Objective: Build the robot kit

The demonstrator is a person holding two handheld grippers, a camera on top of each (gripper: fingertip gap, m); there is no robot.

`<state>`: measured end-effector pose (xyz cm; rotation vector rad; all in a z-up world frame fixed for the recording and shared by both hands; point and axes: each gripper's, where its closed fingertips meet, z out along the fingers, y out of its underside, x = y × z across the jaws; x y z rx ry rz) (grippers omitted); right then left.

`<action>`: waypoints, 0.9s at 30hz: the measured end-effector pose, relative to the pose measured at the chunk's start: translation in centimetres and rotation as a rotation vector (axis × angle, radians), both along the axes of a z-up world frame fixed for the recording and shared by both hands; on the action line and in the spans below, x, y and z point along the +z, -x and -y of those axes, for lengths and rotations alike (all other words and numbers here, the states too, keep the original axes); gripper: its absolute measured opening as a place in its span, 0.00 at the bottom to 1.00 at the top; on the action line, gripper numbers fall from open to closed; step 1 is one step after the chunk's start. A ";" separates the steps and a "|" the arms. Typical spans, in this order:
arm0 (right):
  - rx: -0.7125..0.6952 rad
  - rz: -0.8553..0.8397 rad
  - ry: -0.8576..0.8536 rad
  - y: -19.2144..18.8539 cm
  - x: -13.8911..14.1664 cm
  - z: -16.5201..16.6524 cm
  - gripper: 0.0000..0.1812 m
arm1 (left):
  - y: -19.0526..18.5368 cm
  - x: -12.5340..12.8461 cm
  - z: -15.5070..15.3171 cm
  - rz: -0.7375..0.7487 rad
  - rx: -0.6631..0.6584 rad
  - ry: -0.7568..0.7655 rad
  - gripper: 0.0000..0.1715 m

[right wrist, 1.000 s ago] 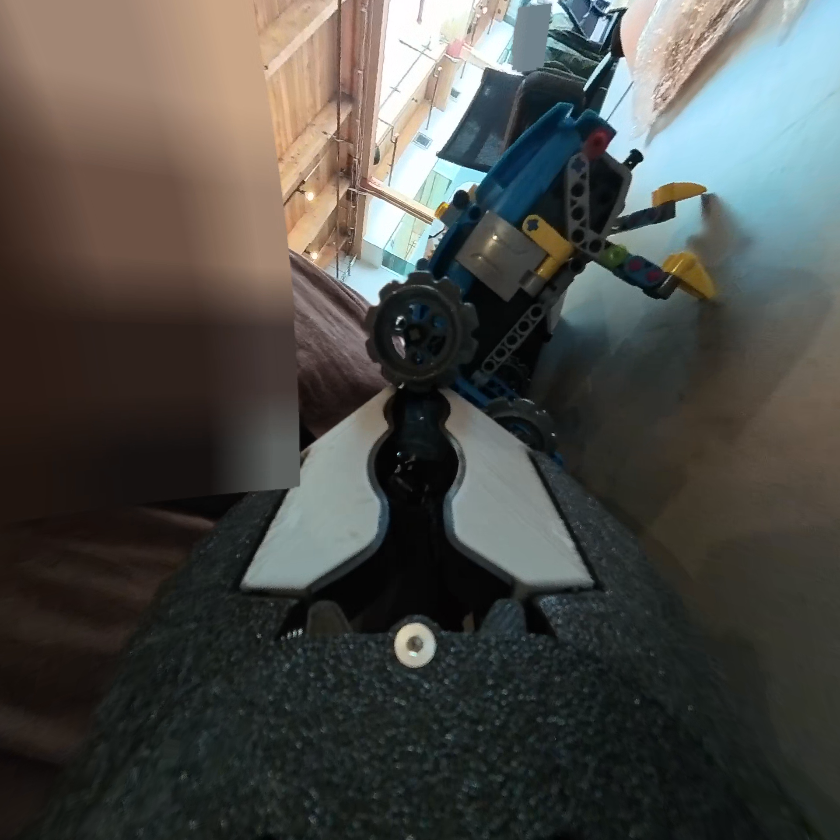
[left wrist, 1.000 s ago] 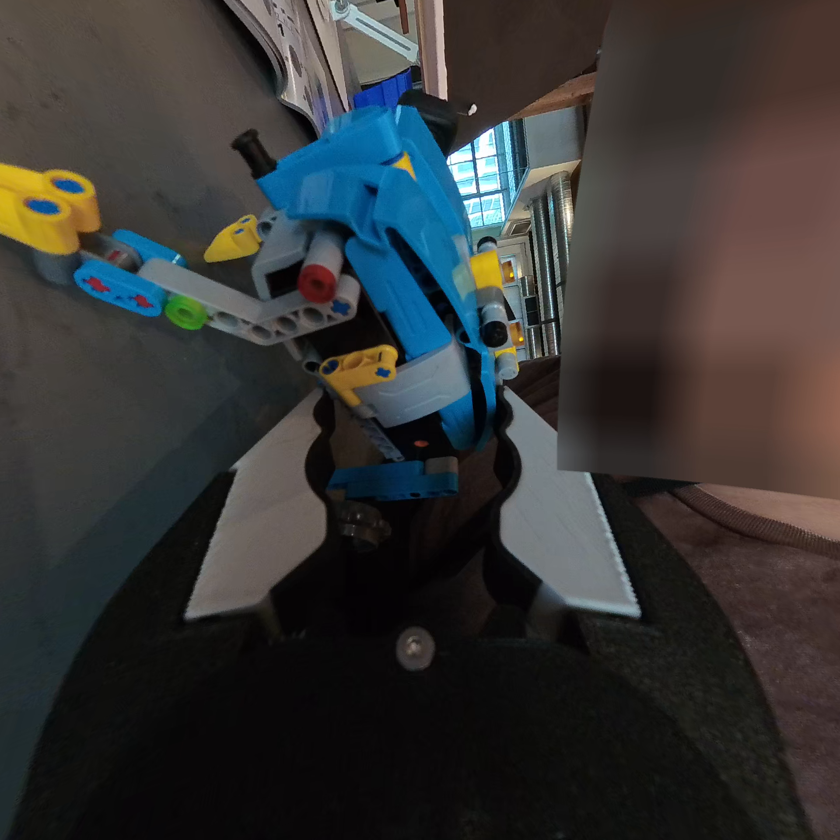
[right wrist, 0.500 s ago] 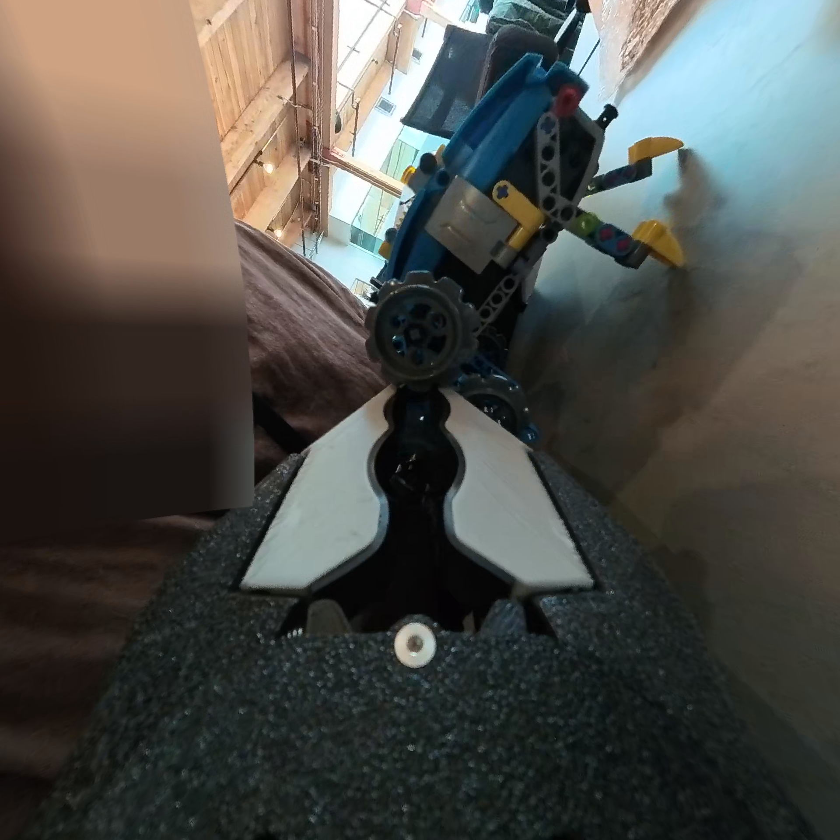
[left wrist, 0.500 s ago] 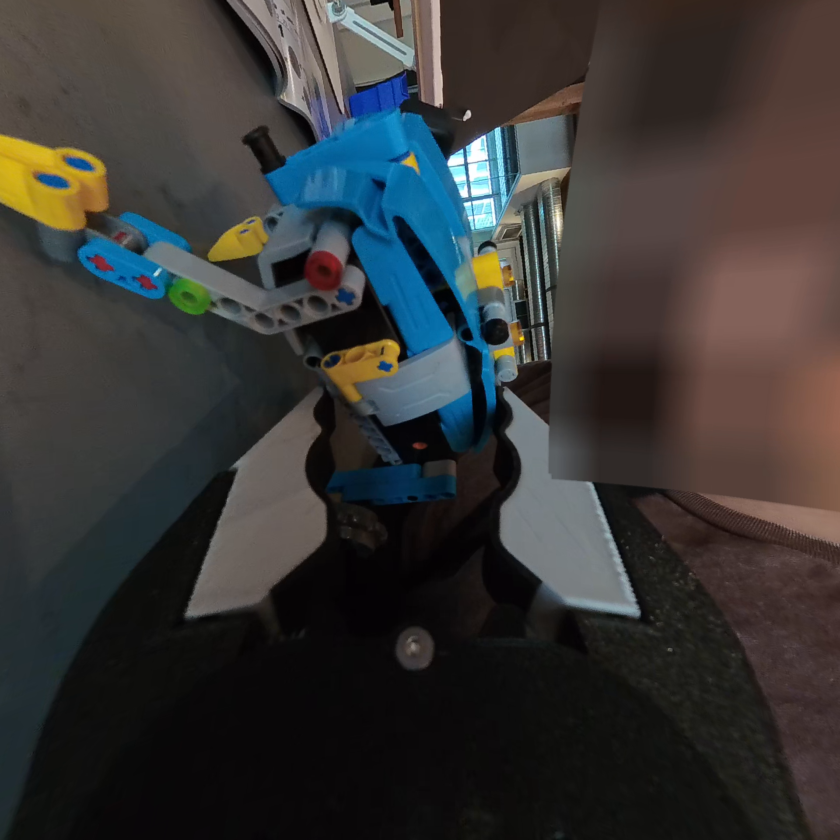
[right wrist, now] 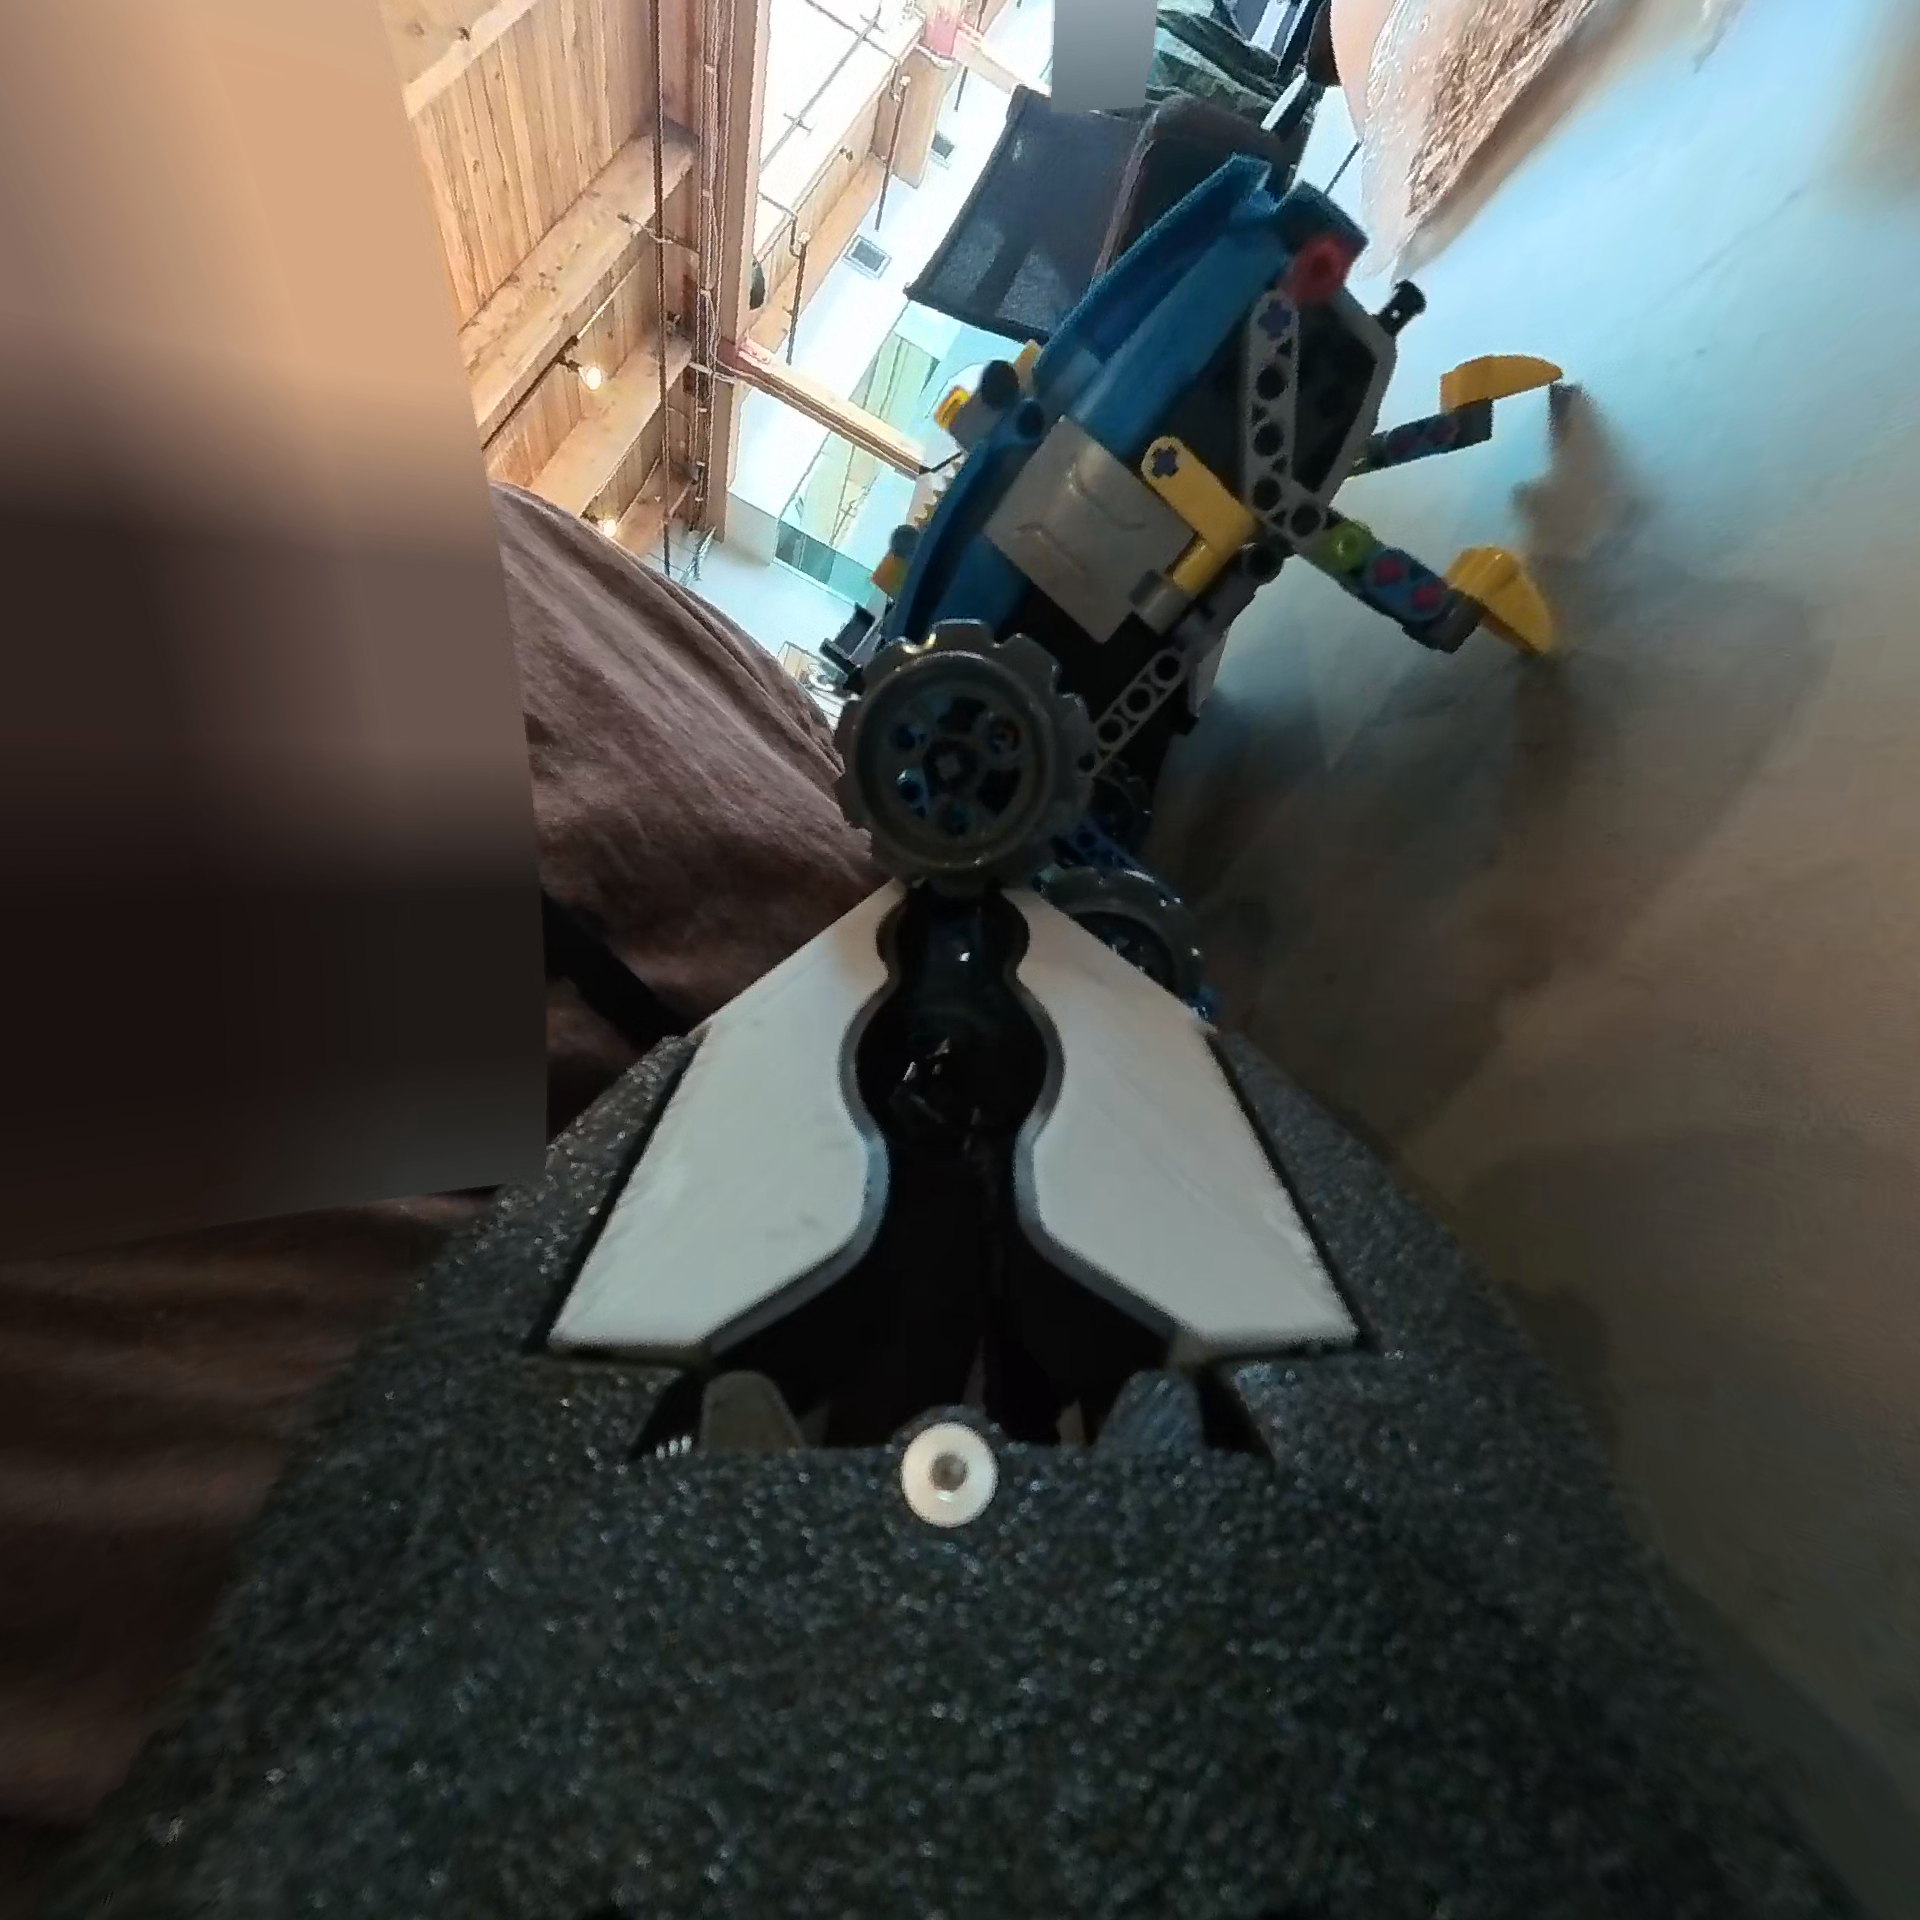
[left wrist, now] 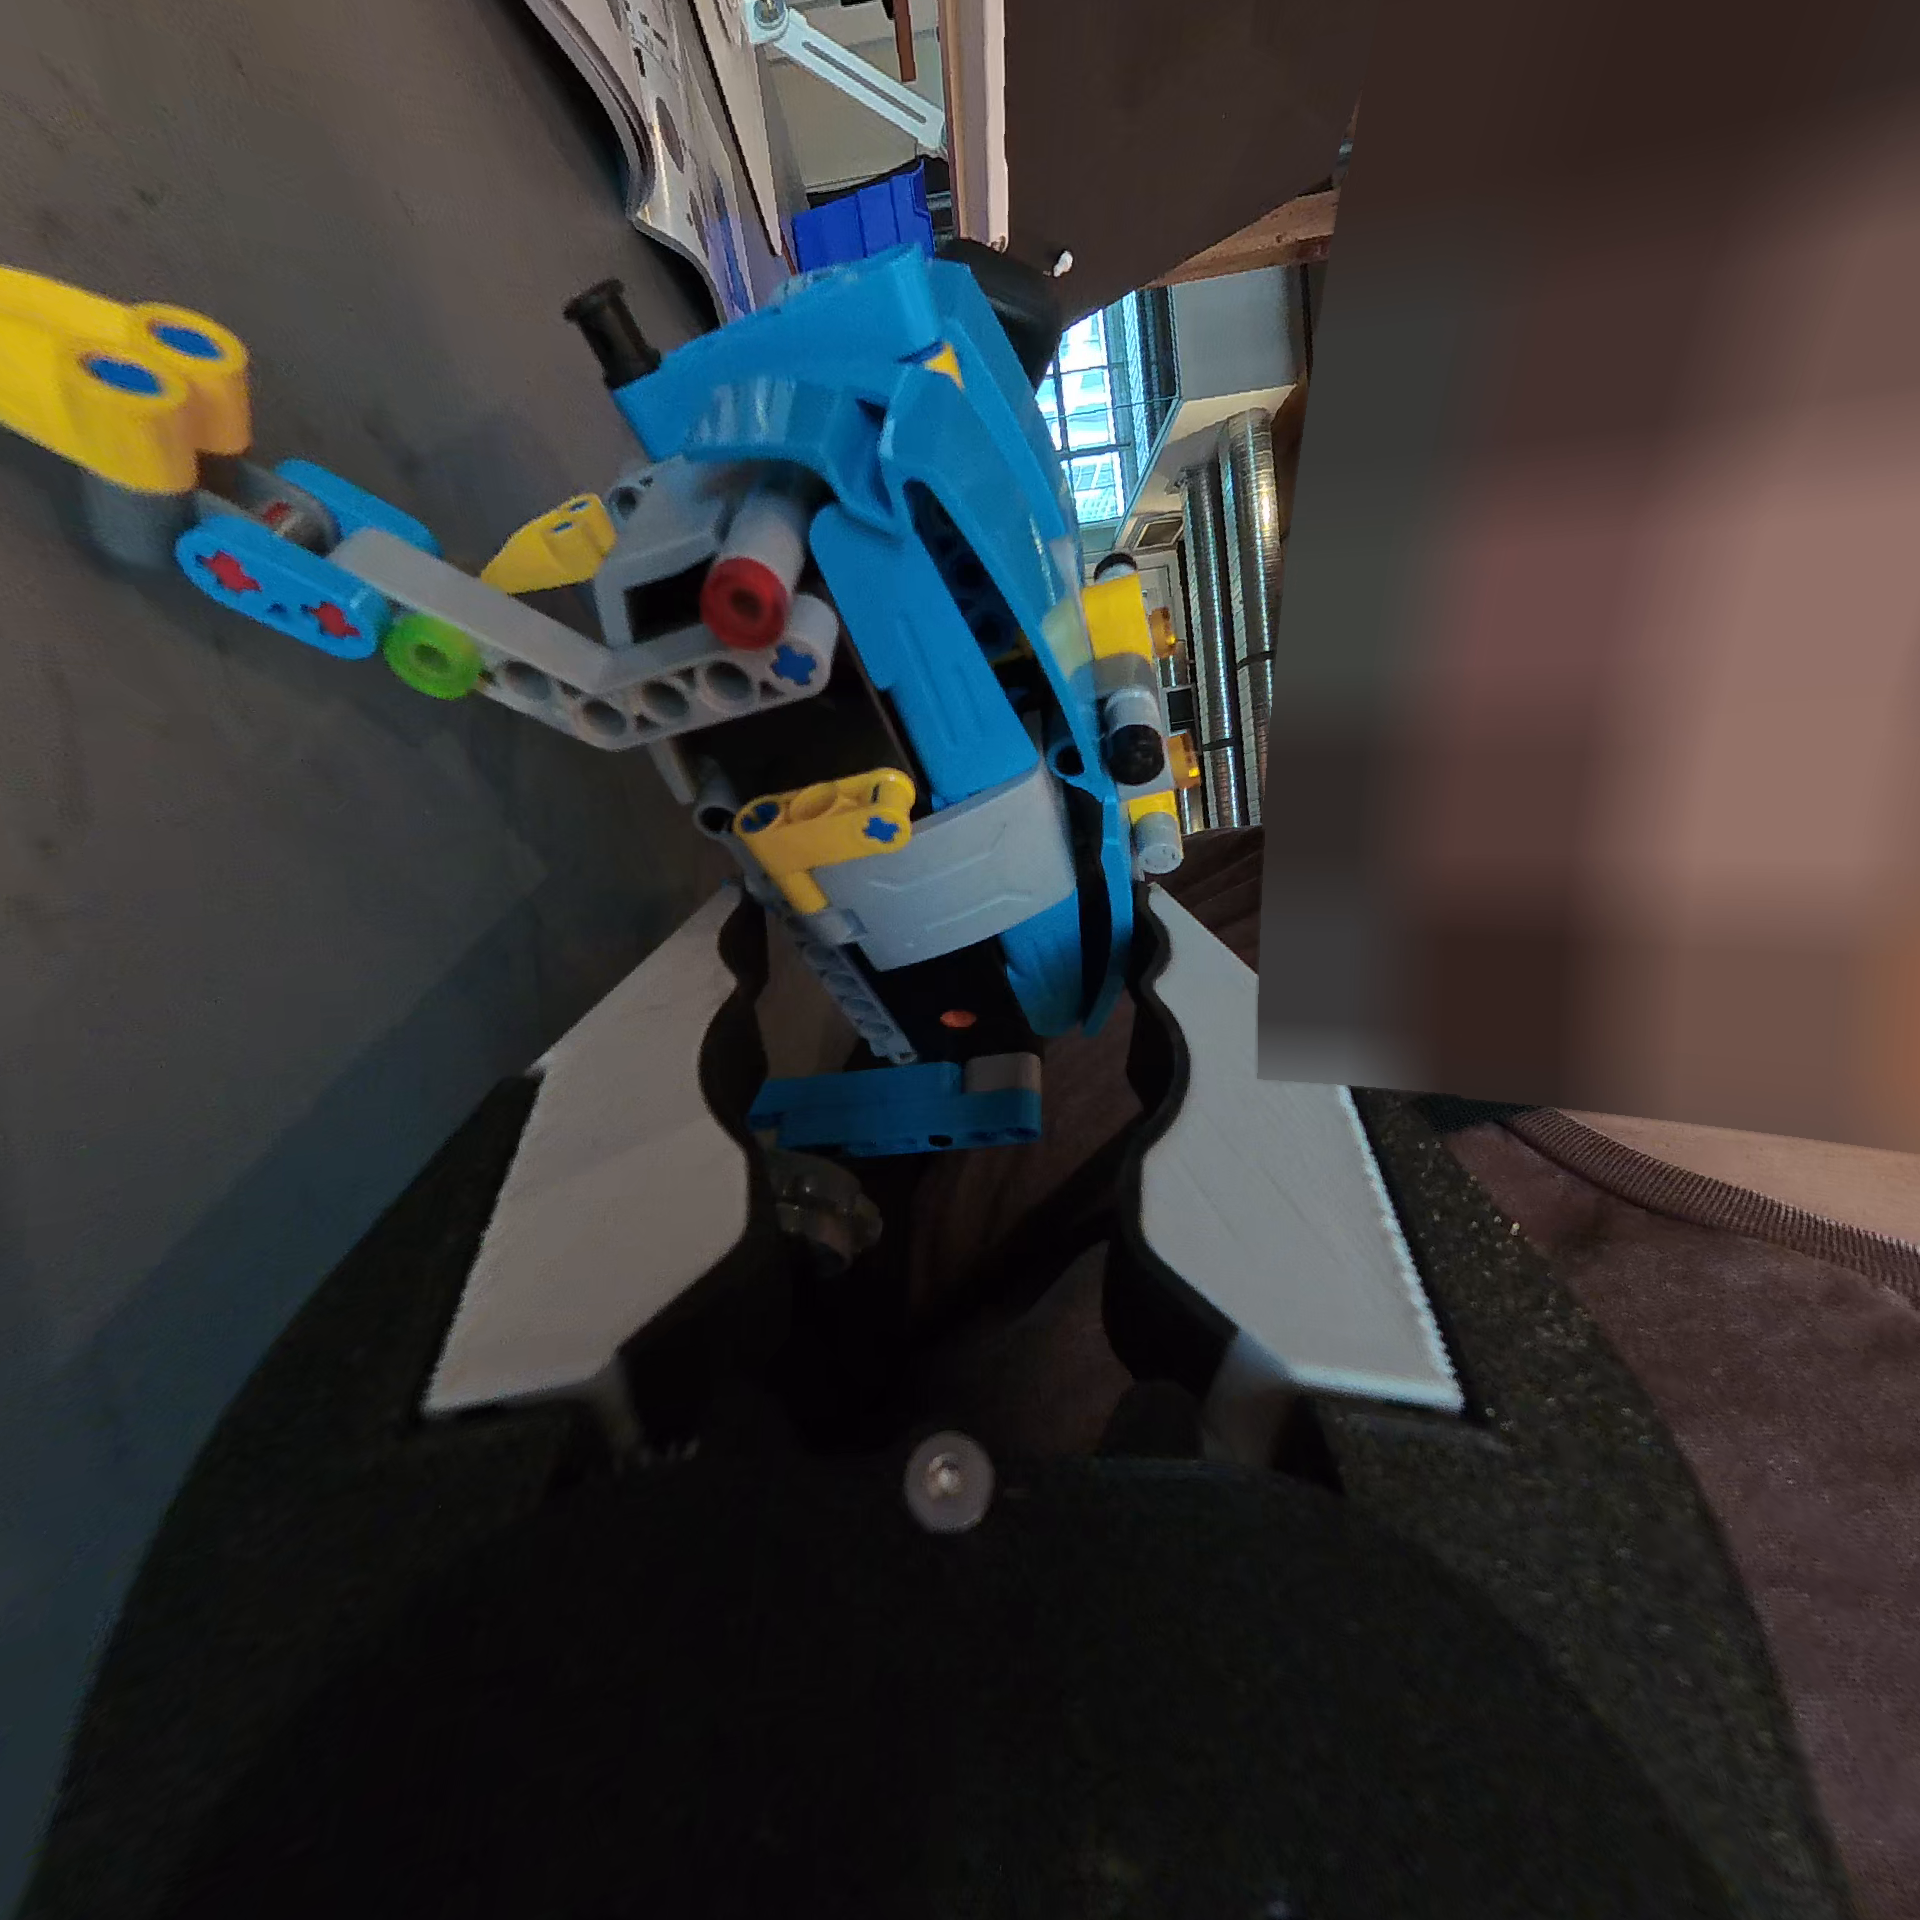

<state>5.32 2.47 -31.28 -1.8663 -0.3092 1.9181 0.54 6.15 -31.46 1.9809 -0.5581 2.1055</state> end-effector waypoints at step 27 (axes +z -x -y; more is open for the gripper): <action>-0.011 -0.143 0.072 0.4 1.9 0.5 0.06 | 0.1 0.4 0.7 0.017 0.014 -0.149 0.39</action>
